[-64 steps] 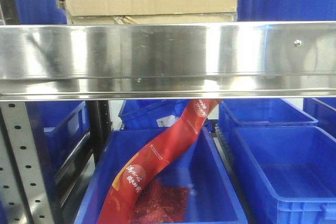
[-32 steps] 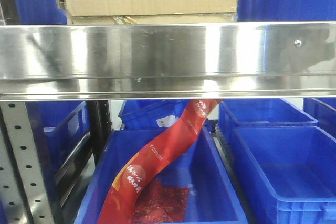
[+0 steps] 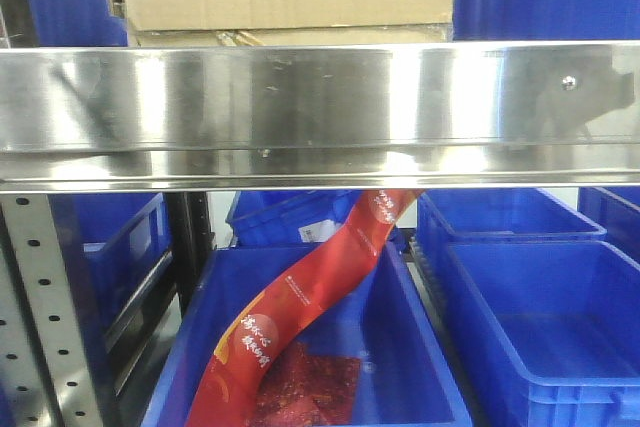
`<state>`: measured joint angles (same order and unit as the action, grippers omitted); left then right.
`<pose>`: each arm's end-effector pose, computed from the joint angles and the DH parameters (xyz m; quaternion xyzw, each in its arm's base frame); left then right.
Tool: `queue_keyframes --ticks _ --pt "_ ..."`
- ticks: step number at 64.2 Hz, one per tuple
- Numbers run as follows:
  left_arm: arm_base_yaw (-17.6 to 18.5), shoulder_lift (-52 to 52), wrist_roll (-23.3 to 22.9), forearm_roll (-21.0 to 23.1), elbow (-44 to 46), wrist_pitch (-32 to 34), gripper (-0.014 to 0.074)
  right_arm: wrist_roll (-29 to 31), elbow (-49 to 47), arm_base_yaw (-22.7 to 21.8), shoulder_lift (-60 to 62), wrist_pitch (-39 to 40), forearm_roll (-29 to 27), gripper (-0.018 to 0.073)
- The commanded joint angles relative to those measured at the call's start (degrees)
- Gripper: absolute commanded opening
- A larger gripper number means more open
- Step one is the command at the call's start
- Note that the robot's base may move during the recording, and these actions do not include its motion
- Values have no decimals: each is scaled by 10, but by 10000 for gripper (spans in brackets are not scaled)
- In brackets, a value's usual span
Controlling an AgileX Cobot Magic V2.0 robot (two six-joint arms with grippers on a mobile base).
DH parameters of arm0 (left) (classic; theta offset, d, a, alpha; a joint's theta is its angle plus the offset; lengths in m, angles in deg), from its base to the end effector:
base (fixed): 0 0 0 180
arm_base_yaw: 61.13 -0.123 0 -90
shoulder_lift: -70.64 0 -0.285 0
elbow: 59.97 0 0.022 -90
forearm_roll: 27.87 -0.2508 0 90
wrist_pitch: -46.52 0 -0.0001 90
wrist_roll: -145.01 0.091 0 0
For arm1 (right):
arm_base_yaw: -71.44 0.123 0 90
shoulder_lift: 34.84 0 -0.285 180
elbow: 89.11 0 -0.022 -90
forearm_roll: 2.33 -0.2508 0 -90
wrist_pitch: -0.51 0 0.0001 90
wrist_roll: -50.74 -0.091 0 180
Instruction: Stack two boxes on right shelf middle
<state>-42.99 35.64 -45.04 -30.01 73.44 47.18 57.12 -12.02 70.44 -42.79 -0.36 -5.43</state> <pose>0.0963 -0.0316 0.3592 0.0580 0.6464 -0.1716 0.7412 0.0565 -0.0009 0.2124 -0.0139 0.6813 -0.0271 0.7314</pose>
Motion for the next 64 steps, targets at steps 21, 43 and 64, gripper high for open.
queue_keyframes --ticks 21,43,64 --pt "2 2 -1 4 0 7 -111 2 1 1 2 9 5 -163" --pt "-2 3 0 -24 -7 1 -111 2 1 1 2 9 5 -163" --pt "-132 138 104 7 -191 4 -111 2 1 1 2 9 5 -163"
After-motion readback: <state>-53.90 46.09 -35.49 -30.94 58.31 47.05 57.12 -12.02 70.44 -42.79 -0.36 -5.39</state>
